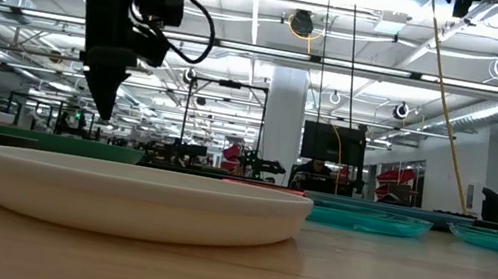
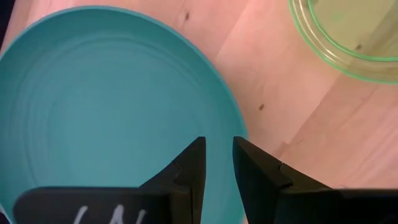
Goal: Stack plastic plates
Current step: Stack the green plate on top of the blue plate
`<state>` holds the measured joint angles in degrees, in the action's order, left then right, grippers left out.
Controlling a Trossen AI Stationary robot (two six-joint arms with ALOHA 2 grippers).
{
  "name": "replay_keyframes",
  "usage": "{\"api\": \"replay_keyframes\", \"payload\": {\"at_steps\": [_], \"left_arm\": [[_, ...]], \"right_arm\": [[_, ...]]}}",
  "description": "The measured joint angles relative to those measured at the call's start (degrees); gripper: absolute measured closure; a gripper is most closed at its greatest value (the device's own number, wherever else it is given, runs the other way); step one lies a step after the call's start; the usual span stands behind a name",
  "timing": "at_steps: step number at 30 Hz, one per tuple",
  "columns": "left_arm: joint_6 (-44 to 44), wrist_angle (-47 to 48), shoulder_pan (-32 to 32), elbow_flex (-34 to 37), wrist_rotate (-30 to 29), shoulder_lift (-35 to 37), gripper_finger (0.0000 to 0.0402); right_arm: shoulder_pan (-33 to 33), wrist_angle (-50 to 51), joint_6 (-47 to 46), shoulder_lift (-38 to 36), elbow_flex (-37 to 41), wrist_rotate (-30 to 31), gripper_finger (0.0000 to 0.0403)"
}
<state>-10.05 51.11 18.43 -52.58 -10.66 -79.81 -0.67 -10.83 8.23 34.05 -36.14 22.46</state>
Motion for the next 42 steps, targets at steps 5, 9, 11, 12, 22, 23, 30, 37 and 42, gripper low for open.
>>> {"api": "replay_keyframes", "payload": {"at_steps": [5,9,11,12,22,23,30,37,42], "left_arm": [[0.84,-0.02,0.20,-0.02,2.44,0.00,0.0313],[1.01,-0.22,0.18,0.00,3.80,0.00,0.0313],[1.08,-0.26,0.16,-0.02,4.46,0.00,0.0313],[1.08,-0.24,0.04,0.00,4.63,0.00,0.0313],[1.17,0.07,-0.19,-0.02,6.18,0.00,0.0313],[1.33,0.25,-0.17,0.00,6.19,0.00,0.0313],[2.15,2.89,-0.45,-0.02,6.64,0.00,0.0313],[2.31,6.63,-0.56,-0.02,8.24,0.00,0.0313],[5.86,6.64,-0.56,-0.02,8.04,0.00,0.0313]], "right_arm": [[0.00,0.00,0.06,0.00,0.00,-0.01,0.0401],[0.00,0.03,0.15,0.01,0.00,-0.01,0.0401],[0.00,0.05,0.17,0.01,0.00,0.00,0.0401],[0.00,0.10,0.17,0.00,0.00,0.00,0.0401],[0.00,0.39,0.20,0.01,0.00,-0.01,0.0401],[0.00,0.40,0.22,0.01,0.00,-0.01,0.0401],[0.00,0.40,0.59,0.01,0.00,-0.02,0.0401],[0.00,0.40,1.16,0.01,0.00,-0.01,0.0401],[0.00,0.40,1.48,0.01,0.00,0.00,0.0401]]}}
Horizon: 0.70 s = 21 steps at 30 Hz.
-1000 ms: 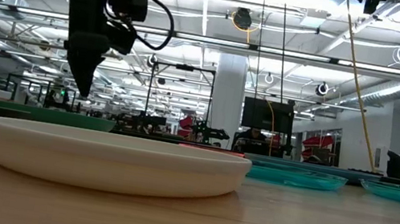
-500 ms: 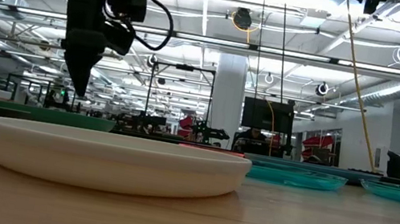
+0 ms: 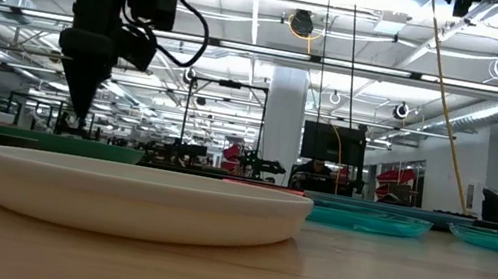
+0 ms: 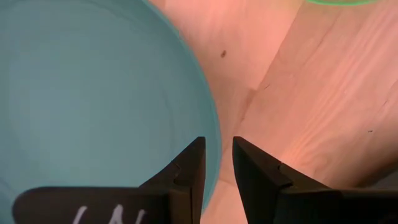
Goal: Stack plastic plates
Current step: Stack the green plate on top of the blue plate
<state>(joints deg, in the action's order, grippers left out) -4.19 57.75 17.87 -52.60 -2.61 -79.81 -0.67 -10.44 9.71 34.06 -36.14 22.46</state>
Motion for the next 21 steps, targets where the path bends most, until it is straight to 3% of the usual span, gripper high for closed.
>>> {"api": "replay_keyframes", "payload": {"at_steps": [13,21], "left_arm": [[1.79,-0.28,0.00,0.00,-0.29,0.00,0.0313],[1.16,3.89,0.00,0.00,4.92,0.00,0.0309]], "right_arm": [[0.00,0.02,0.01,0.00,0.00,0.00,0.0401],[0.00,0.02,0.01,0.00,0.00,-0.01,0.0401]]}}
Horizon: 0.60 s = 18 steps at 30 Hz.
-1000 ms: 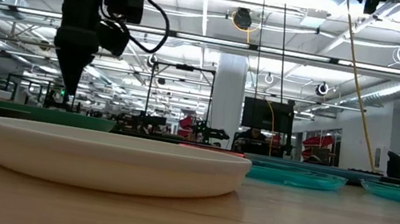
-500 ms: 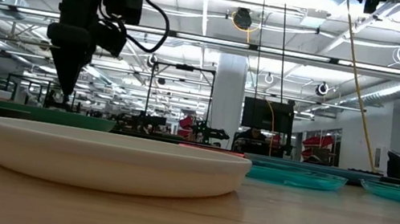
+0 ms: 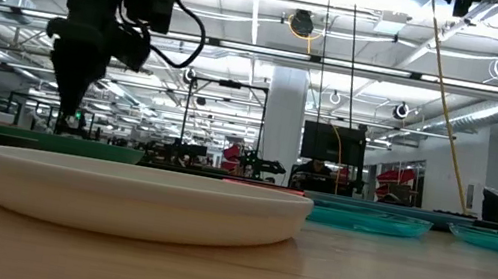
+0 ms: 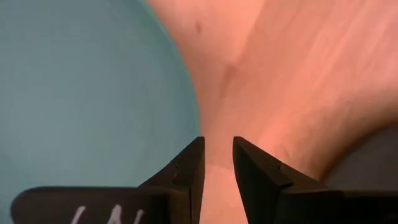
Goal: Stack plastic plates
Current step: Stack the green plate on top of the blue plate
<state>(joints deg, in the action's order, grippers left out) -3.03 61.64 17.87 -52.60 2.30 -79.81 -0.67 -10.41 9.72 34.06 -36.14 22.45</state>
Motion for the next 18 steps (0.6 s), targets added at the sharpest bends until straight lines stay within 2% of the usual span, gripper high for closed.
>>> {"api": "replay_keyframes", "payload": {"at_steps": [4,13,18], "left_arm": [[3.50,1.33,-0.41,0.00,0.20,0.00,0.0278],[1.68,1.42,-0.59,-0.02,-2.05,0.00,0.0261],[0.79,-1.50,-0.67,-0.02,-3.33,0.00,0.0212]], "right_arm": [[0.00,0.00,0.00,0.00,0.00,0.01,0.0401],[0.00,0.00,0.20,0.00,0.00,0.01,0.0401],[0.00,0.00,0.26,0.00,0.00,0.01,0.0401]]}}
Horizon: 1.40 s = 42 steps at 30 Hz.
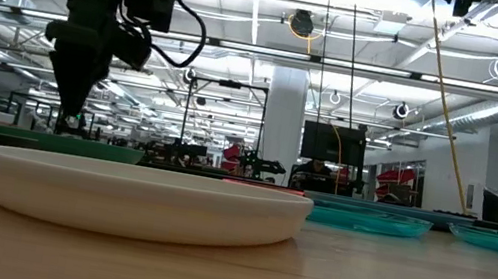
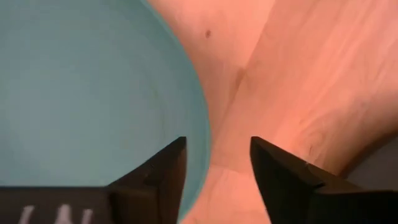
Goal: Stack plastic plates
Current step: Stack the green plate on top of the blue plate
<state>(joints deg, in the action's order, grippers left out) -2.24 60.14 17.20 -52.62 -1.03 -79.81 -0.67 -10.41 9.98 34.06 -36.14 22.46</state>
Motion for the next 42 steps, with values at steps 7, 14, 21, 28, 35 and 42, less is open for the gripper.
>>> {"api": "replay_keyframes", "payload": {"at_steps": [7,14,21,28,35,42], "left_arm": [[0.58,-1.76,0.93,0.00,-3.71,0.00,0.0163],[0.41,-5.94,1.21,1.40,-3.21,0.00,0.0173],[-0.85,-13.57,1.20,8.70,-4.36,0.00,0.0174],[-1.32,-17.48,1.08,11.30,-6.33,0.00,0.0174],[-1.53,-19.91,1.04,11.34,-8.10,0.00,0.0174],[-3.09,-19.96,1.04,11.37,-8.14,0.00,0.0174]], "right_arm": [[0.00,0.35,0.37,0.00,0.00,0.00,0.0401],[0.00,0.42,0.37,0.00,0.00,0.00,0.0401],[0.00,0.42,0.37,-0.02,0.00,0.00,0.0401],[0.00,0.02,0.37,-0.02,0.00,-0.01,0.0401],[0.00,-0.02,0.37,-0.04,0.00,0.00,0.0401],[0.00,-0.02,0.37,-0.04,0.00,0.00,0.0401]]}}
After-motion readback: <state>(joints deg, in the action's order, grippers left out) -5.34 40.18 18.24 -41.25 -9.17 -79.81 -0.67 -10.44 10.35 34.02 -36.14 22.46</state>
